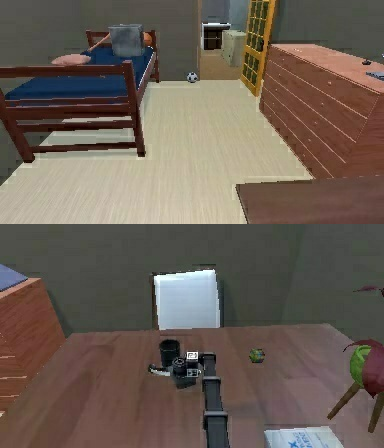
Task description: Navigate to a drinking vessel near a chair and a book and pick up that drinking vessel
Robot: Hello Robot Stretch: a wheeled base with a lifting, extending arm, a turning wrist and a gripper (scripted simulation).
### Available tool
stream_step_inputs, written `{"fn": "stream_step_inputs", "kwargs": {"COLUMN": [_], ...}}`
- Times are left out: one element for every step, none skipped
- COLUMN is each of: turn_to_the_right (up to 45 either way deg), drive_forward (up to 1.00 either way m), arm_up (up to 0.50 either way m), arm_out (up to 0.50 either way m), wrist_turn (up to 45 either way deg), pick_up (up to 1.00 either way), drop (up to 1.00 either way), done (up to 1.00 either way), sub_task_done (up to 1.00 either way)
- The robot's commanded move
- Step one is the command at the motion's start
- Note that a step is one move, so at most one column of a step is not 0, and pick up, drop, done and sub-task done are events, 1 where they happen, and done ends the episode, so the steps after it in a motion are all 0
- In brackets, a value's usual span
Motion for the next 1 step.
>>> {"fn": "stream_step_inputs", "kwargs": {"turn_to_the_right": [0.0], "drive_forward": [0.00], "arm_up": [0.00], "arm_out": [0.00], "wrist_turn": [0.0], "pick_up": [0.00], "drop": [0.00], "done": [1.00], "sub_task_done": [0.00]}}
